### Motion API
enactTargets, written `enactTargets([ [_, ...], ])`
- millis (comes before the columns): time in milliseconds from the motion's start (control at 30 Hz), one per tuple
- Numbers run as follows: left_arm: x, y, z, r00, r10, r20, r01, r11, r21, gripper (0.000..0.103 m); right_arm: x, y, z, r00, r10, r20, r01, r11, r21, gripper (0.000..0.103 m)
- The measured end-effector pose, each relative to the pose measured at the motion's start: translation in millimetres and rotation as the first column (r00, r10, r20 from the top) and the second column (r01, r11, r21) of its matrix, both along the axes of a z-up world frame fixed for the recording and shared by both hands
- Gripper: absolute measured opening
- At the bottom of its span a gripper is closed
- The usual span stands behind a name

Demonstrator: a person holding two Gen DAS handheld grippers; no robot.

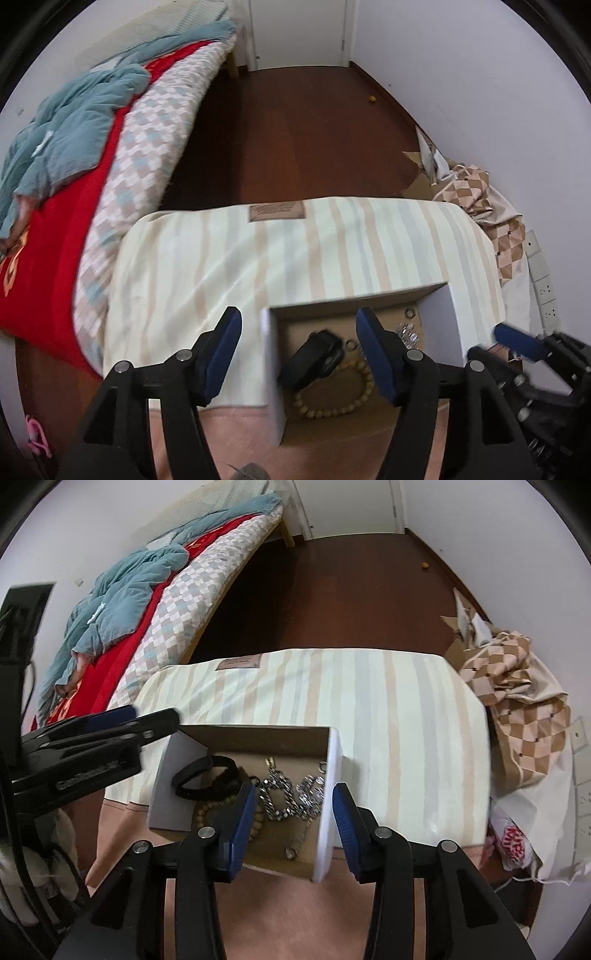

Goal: Organize jewelry
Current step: 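Open both tools inside the box and withdraw them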

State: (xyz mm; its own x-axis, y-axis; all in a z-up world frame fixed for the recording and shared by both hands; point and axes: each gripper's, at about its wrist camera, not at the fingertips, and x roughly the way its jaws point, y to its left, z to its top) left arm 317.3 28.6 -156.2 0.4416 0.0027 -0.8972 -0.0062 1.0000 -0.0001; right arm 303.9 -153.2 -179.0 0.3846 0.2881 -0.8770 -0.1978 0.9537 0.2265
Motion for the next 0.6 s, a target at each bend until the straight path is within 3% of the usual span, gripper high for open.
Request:
enactTargets([
  [33, -6, 2, 1, 1.000, 0.009, 0.005, -0.009, 1.000, 0.005, 0.067, -4, -1, 3, 1.000, -0.012, 0.012, 0.012, 1.000, -0.027, 0.050],
  [100, -18, 5, 1, 1.000, 0.029, 0.012, -0.029, 0.999, 0.016, 0.095, -12, -1, 6, 0.999, -0.026, 0.029, 0.028, 0.997, -0.072, 0.078],
  [167, -30, 8, -1, 0.999, 0.044, 0.013, -0.044, 0.999, 0.023, 0.099, -18, -1, 6, 0.998, -0.044, 0.032, 0.047, 0.993, -0.104, 0.096],
  [300, -47, 12, -6, 0.997, 0.075, -0.016, -0.074, 0.996, 0.042, 0.101, -30, 5, 6, 0.997, -0.072, 0.042, 0.078, 0.983, -0.169, 0.102],
  [600, -97, 17, 27, 0.993, 0.107, 0.052, -0.110, 0.992, 0.061, 0.101, -63, 12, 32, 0.990, -0.104, 0.096, 0.124, 0.966, -0.229, 0.103],
])
